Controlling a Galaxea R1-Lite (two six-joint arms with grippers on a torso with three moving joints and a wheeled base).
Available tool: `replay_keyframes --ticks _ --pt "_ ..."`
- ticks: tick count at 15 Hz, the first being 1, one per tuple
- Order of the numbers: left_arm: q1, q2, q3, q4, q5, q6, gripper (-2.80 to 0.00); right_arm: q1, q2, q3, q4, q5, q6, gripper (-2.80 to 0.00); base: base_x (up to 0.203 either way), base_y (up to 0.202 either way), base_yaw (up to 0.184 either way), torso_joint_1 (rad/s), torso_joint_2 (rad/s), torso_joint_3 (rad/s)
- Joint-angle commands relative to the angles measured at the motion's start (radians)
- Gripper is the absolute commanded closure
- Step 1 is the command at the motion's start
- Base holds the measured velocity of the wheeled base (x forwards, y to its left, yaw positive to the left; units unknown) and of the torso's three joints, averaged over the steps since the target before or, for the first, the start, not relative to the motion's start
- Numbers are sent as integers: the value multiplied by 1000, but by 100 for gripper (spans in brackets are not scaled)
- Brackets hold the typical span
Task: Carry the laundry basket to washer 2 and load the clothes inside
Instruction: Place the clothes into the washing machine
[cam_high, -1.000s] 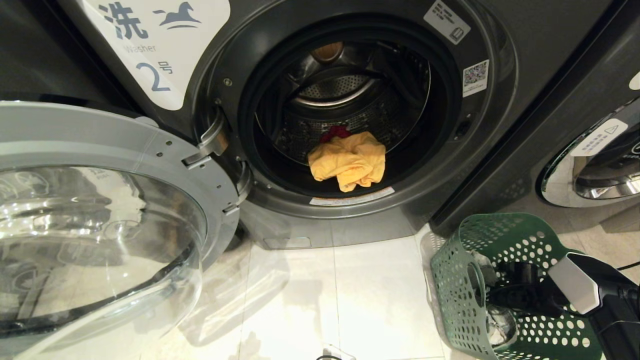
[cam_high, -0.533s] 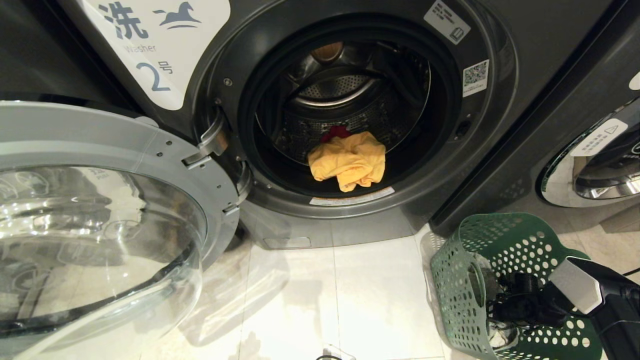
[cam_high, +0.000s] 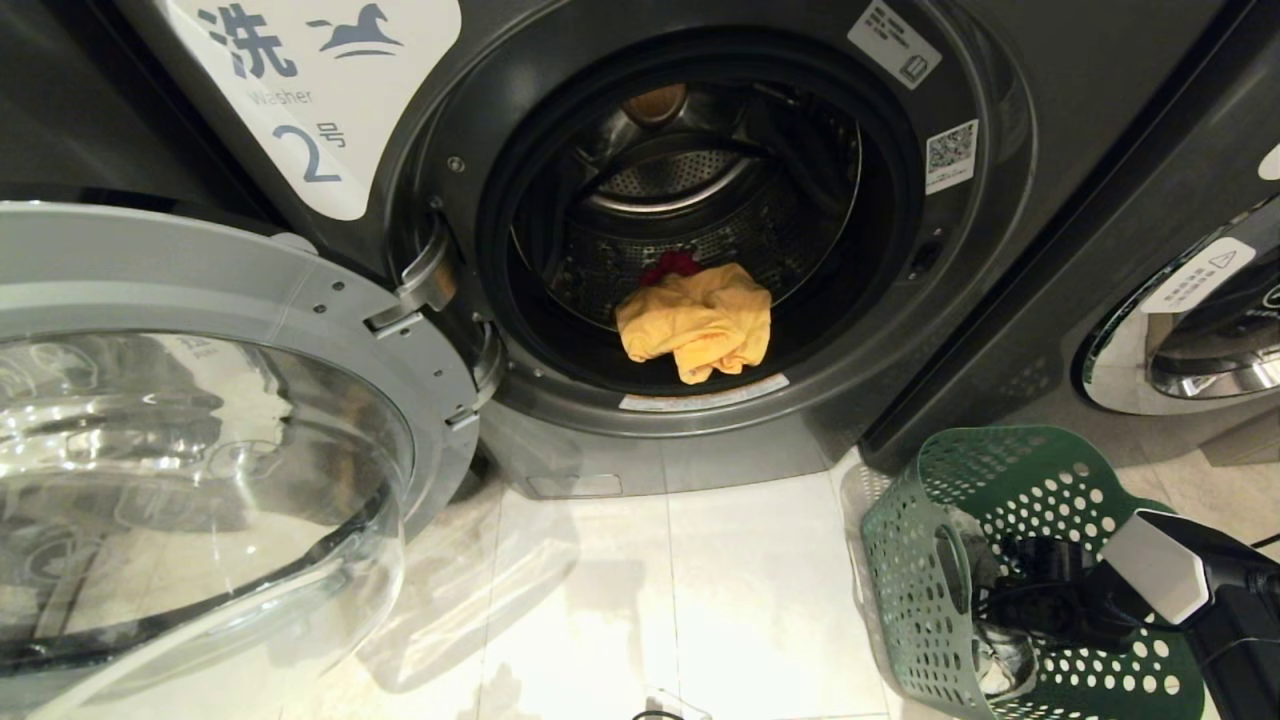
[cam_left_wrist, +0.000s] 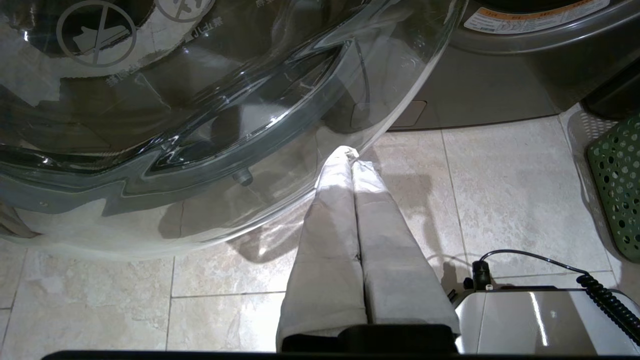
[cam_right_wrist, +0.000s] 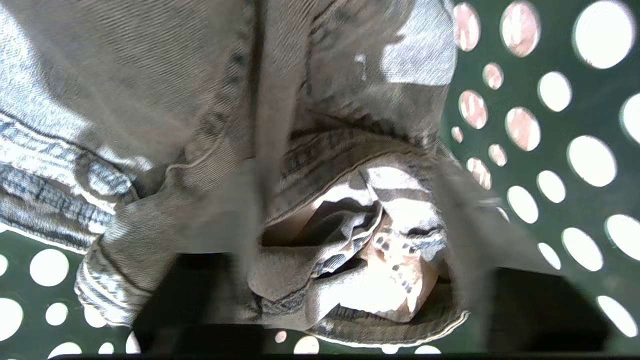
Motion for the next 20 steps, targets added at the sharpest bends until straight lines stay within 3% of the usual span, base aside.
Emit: replay_keyframes --ticks 1,10,16,20 --pt "0 0 0 0 0 0 0 1 4 2 -4 1 3 0 0 0 0 0 0 0" --pt "0 0 0 0 0 0 0 1 -33 33 -6 2 14 0 0 0 0 0 0 0" --pt "0 0 0 0 0 0 0 1 -328 334 -17 67 55 0 0 0 0 0 0 0" --pt "0 1 0 0 0 0 0 3 -503 462 -25 127 94 0 0 0 0 0 0 0"
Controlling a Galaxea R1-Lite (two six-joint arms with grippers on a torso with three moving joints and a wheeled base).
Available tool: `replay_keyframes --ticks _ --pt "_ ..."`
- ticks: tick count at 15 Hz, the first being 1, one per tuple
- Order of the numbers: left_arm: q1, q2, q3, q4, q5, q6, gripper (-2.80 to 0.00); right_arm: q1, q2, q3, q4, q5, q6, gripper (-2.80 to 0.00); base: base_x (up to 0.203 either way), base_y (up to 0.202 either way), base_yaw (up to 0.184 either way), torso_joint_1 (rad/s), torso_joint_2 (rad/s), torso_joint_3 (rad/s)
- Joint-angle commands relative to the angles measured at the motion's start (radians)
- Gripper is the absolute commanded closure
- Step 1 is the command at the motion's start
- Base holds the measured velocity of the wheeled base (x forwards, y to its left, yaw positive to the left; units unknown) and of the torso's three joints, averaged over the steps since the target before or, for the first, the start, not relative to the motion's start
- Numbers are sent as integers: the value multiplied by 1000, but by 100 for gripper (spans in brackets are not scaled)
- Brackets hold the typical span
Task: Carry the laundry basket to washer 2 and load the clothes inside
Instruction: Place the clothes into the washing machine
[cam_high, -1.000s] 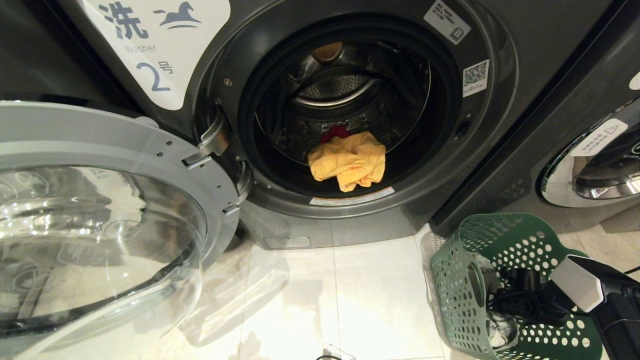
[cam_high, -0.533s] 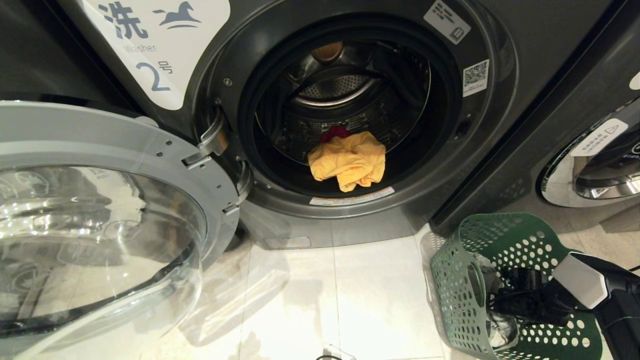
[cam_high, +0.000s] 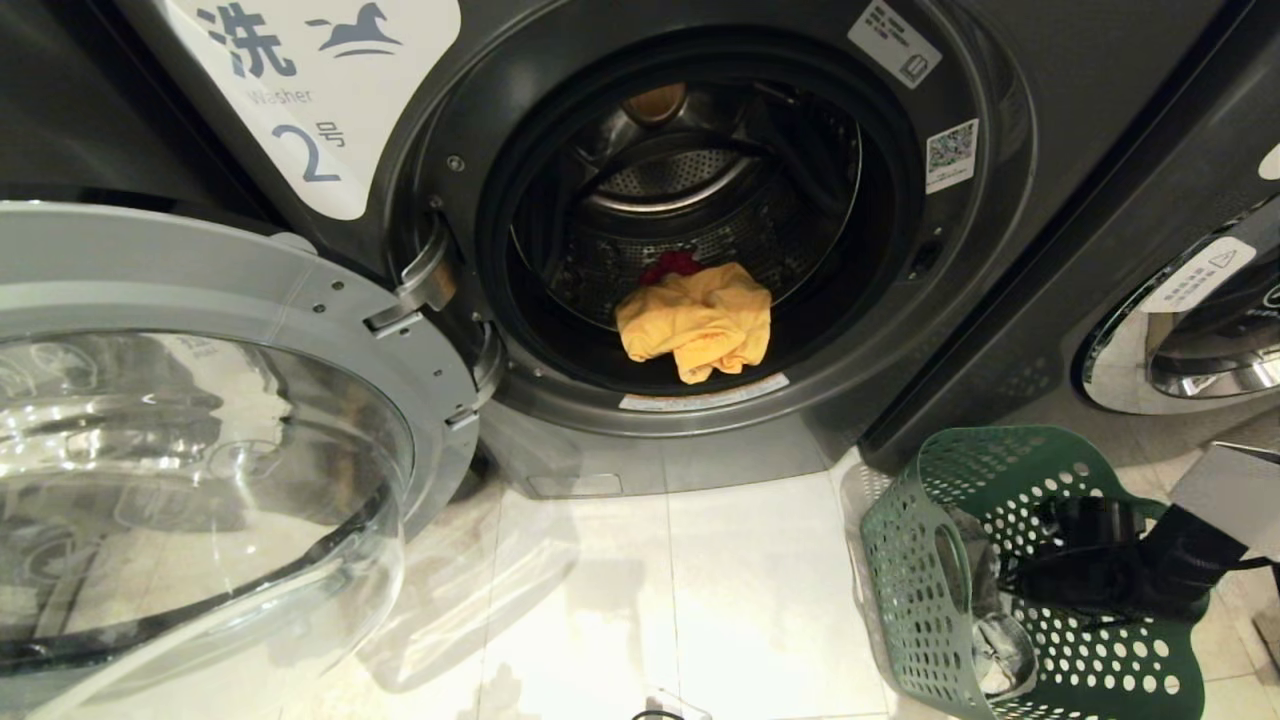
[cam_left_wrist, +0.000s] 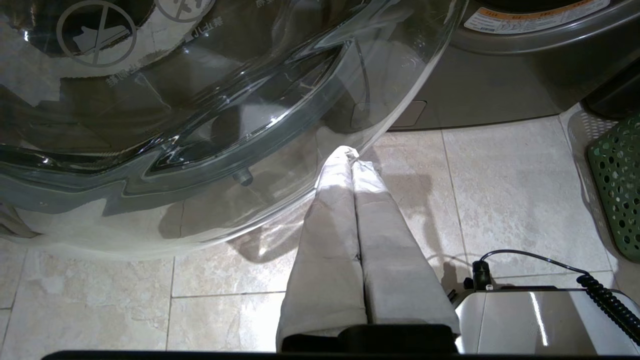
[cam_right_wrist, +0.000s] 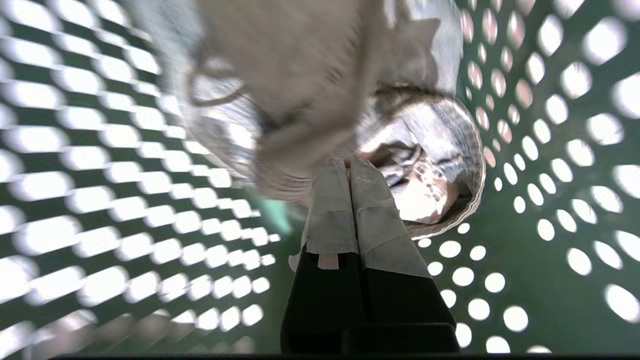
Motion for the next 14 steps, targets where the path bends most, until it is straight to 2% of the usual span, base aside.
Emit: replay_keyframes --ticks 1,4,6,8,9,11,14 --pt "0 0 0 0 0 0 0 1 -143 71 -5 13 5 0 0 0 0 0 0 0" --pt "0 0 0 0 0 0 0 0 -132 103 -37 17 10 0 0 0 0 0 0 0" --pt "0 0 0 0 0 0 0 0 -43 55 -155 22 21 0 0 0 0 0 0 0" --pt "0 0 0 0 0 0 0 0 67 -34 -199 34 13 0 0 0 0 0 0 0" --pt "0 1 0 0 0 0 0 -2 119 -92 -211 35 -2 -280 0 0 0 0 0 0" --pt "0 0 0 0 0 0 0 -13 188 -173 -258 37 -30 -280 0 0 0 0 0 0" --pt "0 0 0 0 0 0 0 -16 265 -253 -295 45 -24 -280 0 0 0 0 0 0"
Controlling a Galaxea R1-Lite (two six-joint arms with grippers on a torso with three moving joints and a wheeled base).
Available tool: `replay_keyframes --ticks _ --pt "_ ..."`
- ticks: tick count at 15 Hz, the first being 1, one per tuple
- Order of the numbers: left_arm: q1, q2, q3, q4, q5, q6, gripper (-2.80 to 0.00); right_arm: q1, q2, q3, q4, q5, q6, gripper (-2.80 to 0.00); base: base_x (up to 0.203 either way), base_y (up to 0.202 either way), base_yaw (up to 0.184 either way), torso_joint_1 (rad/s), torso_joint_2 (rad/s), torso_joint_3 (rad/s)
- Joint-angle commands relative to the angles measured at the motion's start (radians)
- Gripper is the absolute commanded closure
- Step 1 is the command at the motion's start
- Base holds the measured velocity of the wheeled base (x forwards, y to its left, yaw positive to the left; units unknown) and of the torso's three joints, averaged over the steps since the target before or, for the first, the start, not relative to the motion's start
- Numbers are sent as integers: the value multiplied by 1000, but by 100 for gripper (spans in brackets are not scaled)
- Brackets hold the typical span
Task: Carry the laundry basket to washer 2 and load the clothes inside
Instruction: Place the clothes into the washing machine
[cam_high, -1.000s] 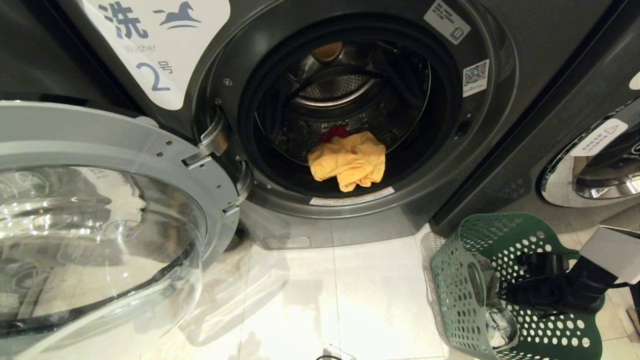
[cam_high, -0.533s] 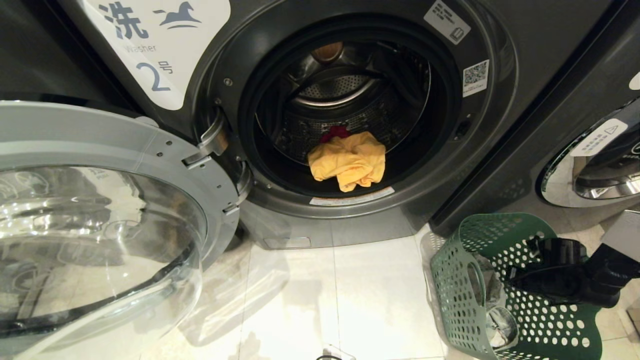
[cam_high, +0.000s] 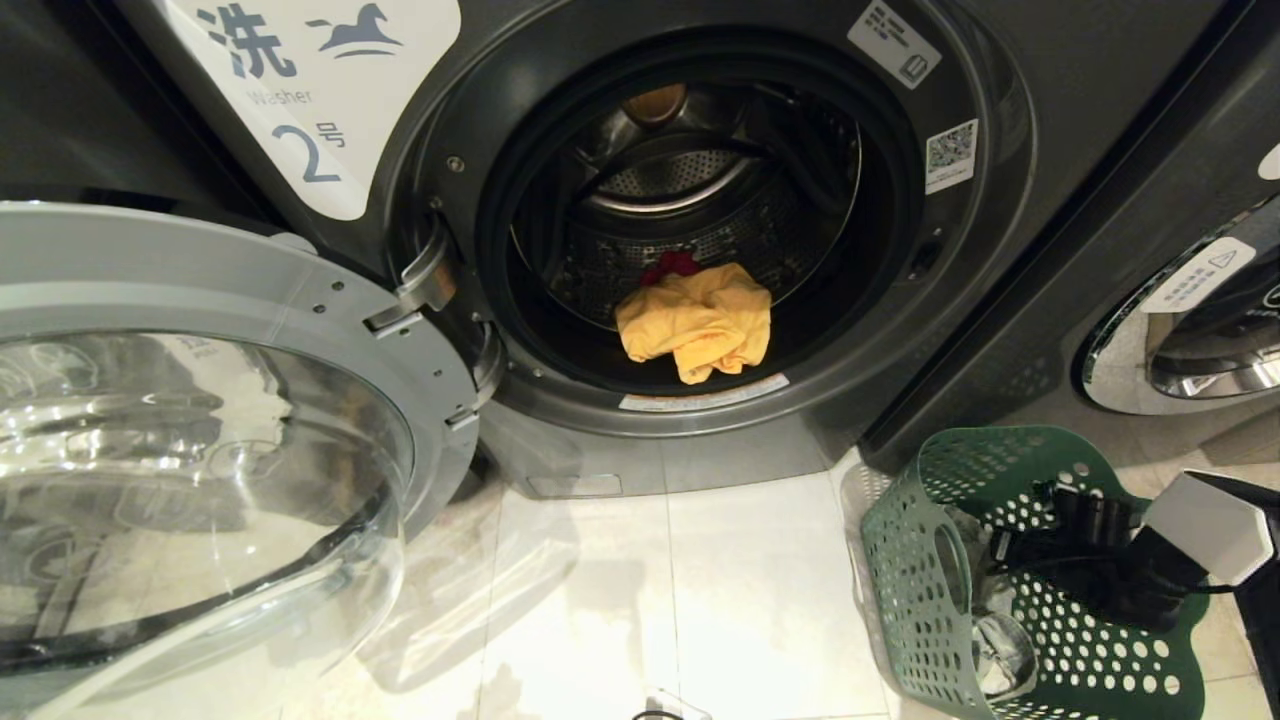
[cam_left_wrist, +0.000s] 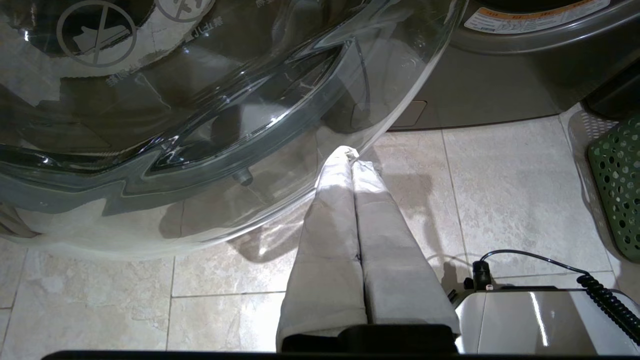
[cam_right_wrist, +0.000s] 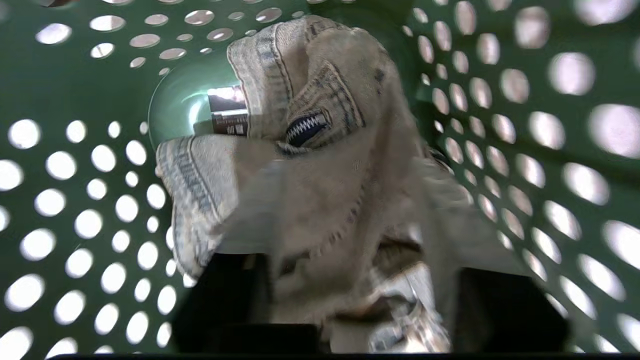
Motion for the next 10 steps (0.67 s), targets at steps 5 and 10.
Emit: replay_keyframes --ticks 5,10 --pt "0 1 0 0 0 0 0 18 206 -193 -6 2 8 -280 0 0 0 0 0 0" --pt "0 1 0 0 0 0 0 48 245 -238 0 2 52 -280 0 0 0 0 0 0"
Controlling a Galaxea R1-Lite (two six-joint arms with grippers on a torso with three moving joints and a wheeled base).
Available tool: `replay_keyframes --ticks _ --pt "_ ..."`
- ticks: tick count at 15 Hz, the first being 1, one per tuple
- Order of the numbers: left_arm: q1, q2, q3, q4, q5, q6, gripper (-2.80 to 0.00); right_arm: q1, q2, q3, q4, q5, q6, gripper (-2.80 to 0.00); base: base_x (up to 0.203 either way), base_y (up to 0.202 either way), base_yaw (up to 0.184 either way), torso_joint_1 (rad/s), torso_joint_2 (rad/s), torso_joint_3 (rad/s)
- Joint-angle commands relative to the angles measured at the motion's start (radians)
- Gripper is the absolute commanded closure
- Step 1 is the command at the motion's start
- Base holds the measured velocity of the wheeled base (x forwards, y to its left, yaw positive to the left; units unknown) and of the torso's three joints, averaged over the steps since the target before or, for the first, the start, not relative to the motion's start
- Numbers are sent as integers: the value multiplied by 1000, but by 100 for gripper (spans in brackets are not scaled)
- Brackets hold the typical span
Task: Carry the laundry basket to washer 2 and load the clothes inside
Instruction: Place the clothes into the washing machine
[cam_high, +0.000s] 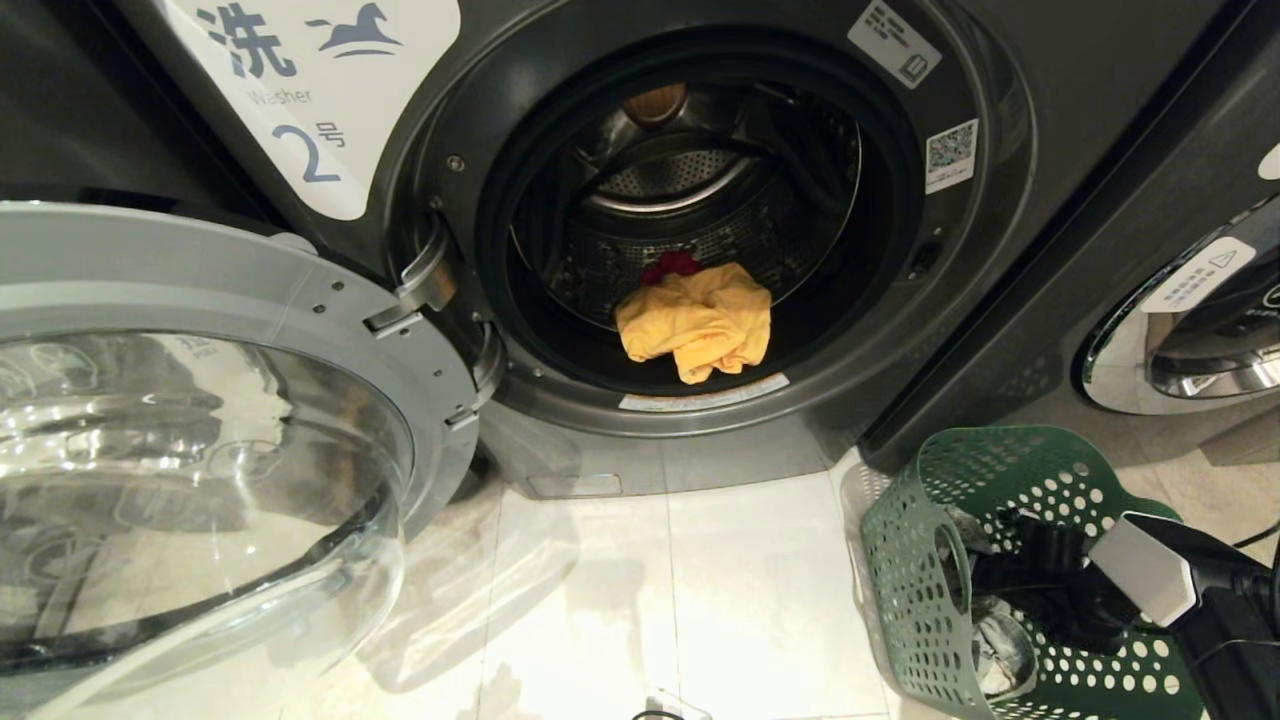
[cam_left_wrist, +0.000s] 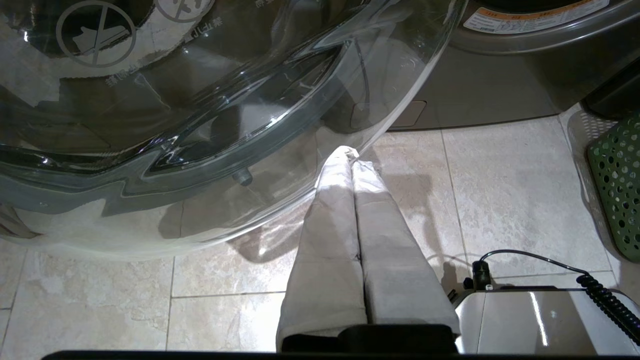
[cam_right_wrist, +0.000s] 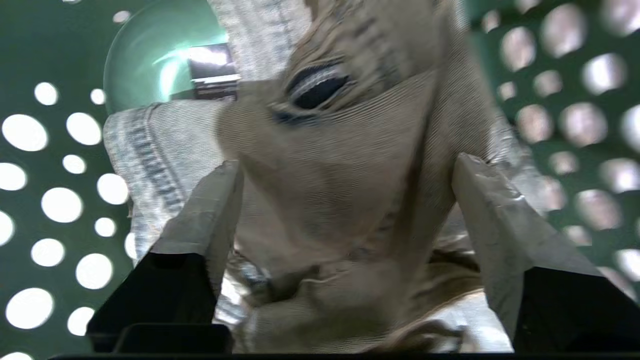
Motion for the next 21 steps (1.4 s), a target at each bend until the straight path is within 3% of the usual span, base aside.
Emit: replay_keyframes --ticks 1,6,18,19,20,21 --pt "0 0 0 0 0 0 0 17 18 -15 -6 -2 19 -280 0 0 0 0 0 0" --pt "0 0 0 0 0 0 0 20 20 -25 -12 -51 14 -280 0 0 0 0 0 0" --pt "0 1 0 0 0 0 0 20 20 -20 -9 -50 23 -280 0 0 0 0 0 0" --pt "0 0 0 0 0 0 0 21 20 -20 -9 -50 23 -35 0 0 0 0 0 0" --pt "0 0 0 0 0 0 0 21 20 -22 -9 -50 22 0 0 0 0 0 0 0" --pt "0 0 0 0 0 0 0 21 20 -23 -9 -51 23 0 0 0 0 0 0 0"
